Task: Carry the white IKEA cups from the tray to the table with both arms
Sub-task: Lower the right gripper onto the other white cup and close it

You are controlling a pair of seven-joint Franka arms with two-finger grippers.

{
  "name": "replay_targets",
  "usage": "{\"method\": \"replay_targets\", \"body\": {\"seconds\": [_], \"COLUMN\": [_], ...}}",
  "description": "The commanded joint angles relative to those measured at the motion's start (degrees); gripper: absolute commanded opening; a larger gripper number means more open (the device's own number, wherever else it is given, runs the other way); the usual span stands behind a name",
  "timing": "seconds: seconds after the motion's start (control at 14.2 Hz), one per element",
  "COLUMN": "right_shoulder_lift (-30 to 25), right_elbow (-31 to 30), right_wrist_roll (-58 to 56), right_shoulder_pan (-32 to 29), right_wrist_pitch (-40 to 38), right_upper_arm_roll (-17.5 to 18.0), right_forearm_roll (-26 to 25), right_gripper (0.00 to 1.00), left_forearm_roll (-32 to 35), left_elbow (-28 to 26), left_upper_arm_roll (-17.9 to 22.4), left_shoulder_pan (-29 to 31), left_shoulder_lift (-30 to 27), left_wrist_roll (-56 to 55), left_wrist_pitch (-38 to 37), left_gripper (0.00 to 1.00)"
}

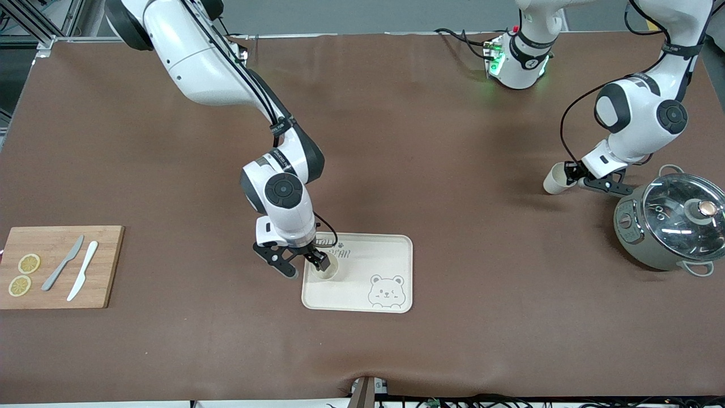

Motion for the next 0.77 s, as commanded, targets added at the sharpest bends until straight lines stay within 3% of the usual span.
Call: {"method": "replay_targets", "body": {"seconds": [0.0,0.7], "right_shoulder_lift": [2.0,2.97], "right_elbow": [1.74,1.83], "right_wrist_roll": [1.88,1.79], "right_shoulder_pan": [0.67,0.93], "right_wrist_pitch": [1.43,2.75], "right_upper_arm_roll": [-0.42,-0.42], "right_forearm_roll": [-1.65,-1.73], "right_gripper": [1.0,1.0], "left_forearm_roll": [-1.96,-1.96], "left_elbow": [0.79,2.37], "left_upper_arm_roll": [-1.28,-1.54], "left_shoulder_pan": [0.21,0.21], "left_shoulder_lift": [0.46,3.36], "left_wrist_roll": [0.16,0.25], "left_wrist_pitch": [0.88,1.67], "left_gripper": [0.0,0.0]}}
